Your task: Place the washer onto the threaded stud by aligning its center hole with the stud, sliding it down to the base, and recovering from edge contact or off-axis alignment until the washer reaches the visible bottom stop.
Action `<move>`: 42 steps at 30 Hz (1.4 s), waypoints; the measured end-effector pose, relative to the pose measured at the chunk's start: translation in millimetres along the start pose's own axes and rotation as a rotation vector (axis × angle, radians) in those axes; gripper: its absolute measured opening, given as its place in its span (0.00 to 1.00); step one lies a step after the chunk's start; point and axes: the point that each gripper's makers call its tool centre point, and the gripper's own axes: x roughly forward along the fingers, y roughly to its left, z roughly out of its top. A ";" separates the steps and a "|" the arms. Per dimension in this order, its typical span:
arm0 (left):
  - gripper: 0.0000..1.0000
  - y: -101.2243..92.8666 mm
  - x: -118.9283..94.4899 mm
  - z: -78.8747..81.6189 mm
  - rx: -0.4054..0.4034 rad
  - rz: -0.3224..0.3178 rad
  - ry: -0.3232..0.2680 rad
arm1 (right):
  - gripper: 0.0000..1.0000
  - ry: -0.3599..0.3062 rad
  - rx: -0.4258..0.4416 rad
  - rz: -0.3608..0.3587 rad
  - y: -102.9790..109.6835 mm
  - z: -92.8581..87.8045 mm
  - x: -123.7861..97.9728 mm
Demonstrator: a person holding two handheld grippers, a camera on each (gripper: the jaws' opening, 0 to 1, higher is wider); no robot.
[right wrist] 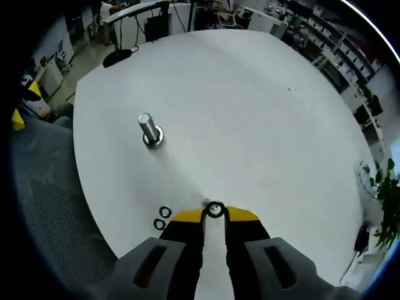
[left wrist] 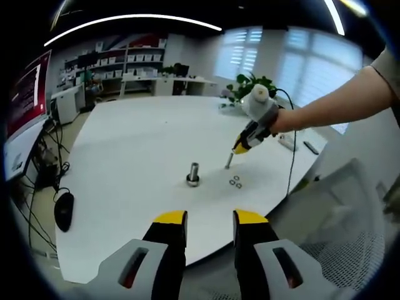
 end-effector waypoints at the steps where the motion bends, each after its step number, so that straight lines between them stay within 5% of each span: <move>1: 0.27 0.1 0.1 -0.2 0.001 0.000 0.001 | 0.14 0.006 -0.015 0.002 0.8 -0.4 2.0; 22: 0.26 2.2 1.0 -2.1 -0.004 0.006 0.012 | 0.14 0.083 -0.070 0.031 3.2 -8.1 25.4; 42: 0.26 2.5 1.3 -5.3 -0.011 0.009 0.028 | 0.15 0.147 -0.019 0.078 14.3 -25.5 55.4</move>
